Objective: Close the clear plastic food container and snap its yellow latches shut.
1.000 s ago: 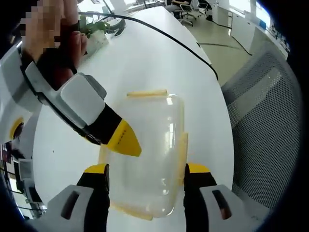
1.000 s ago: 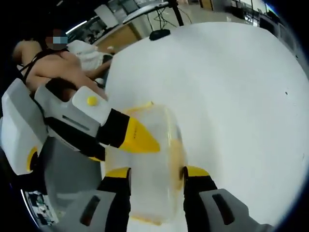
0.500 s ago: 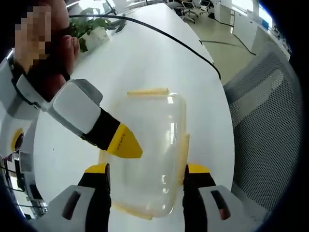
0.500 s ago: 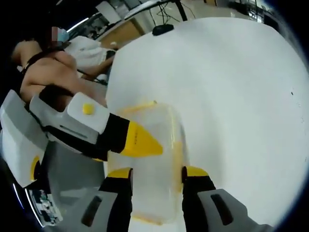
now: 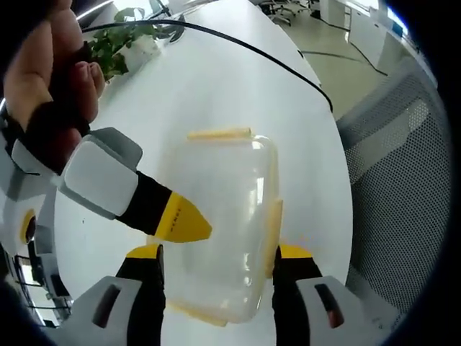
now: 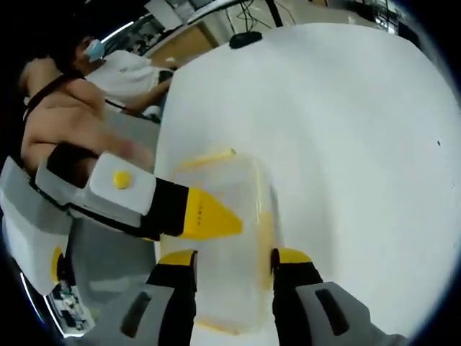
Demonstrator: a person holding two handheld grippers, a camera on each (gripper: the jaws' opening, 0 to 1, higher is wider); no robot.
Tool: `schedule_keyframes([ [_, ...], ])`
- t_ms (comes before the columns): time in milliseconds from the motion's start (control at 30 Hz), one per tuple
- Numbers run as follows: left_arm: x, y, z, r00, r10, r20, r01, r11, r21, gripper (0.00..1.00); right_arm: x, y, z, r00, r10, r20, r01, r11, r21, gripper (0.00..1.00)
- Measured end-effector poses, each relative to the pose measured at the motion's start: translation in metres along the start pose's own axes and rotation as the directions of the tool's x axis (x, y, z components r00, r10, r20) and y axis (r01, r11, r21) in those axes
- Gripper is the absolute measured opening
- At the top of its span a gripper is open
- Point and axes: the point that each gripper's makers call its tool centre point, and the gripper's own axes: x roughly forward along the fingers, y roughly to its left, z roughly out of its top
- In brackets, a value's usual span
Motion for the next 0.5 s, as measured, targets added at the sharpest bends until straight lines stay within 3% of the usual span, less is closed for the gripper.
schedule_keyframes([
  [500, -0.0001, -0.0034, 0.0018, 0.999, -0.001, -0.043, 0.002, 0.999, 0.033, 0.58, -0.0033, 0.0002, 0.0004, 0.997, -0.058, 0.050, 0.060, 0.998, -0.022, 0.41],
])
